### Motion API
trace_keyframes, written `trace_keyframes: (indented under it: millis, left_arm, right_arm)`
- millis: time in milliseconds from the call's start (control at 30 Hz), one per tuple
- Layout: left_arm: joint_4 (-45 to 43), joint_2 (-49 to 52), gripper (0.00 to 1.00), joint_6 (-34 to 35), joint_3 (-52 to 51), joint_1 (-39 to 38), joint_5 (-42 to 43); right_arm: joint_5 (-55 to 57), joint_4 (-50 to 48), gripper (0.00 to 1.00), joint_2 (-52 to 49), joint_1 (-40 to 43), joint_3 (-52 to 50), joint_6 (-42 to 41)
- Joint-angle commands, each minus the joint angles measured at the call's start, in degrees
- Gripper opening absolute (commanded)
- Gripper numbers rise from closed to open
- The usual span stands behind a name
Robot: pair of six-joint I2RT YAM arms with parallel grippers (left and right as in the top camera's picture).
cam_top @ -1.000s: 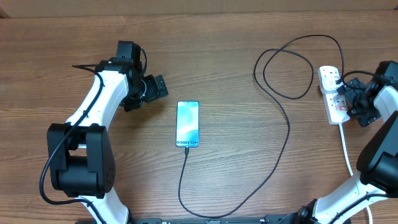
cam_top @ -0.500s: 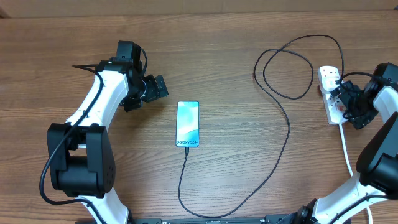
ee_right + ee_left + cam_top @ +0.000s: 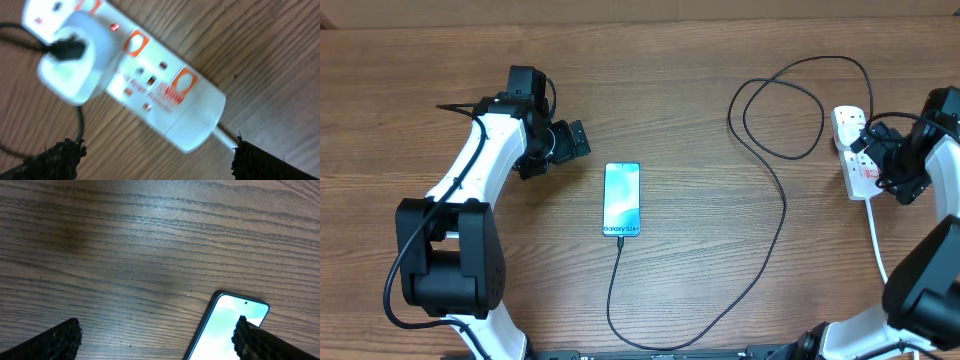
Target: Plug charger to phone and switch on socket
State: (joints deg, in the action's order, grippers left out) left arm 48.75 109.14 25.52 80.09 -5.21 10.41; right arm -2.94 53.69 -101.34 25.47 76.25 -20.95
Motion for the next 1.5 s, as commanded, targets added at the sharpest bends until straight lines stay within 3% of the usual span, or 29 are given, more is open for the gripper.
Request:
trace_keyframes:
  millis: [0, 267, 1467]
  left_arm:
    - [0.1, 0.2, 0.99, -0.2, 0.7, 0.1, -0.5]
    - [0.1, 0.2, 1.00, -0.2, 0.7, 0.1, -0.5]
    - [0.1, 0.2, 1.00, -0.2, 0.7, 0.1, -0.5]
  right_arm:
    - [0.3, 2.1, 1.00, 0.7, -1.9, 1.0, 0.5]
    - [-0.2, 9.2, 1.00, 0.6, -4.6, 1.0, 1.3]
    - [-0.3, 4.5, 1.00, 0.6, -4.7, 1.0, 1.3]
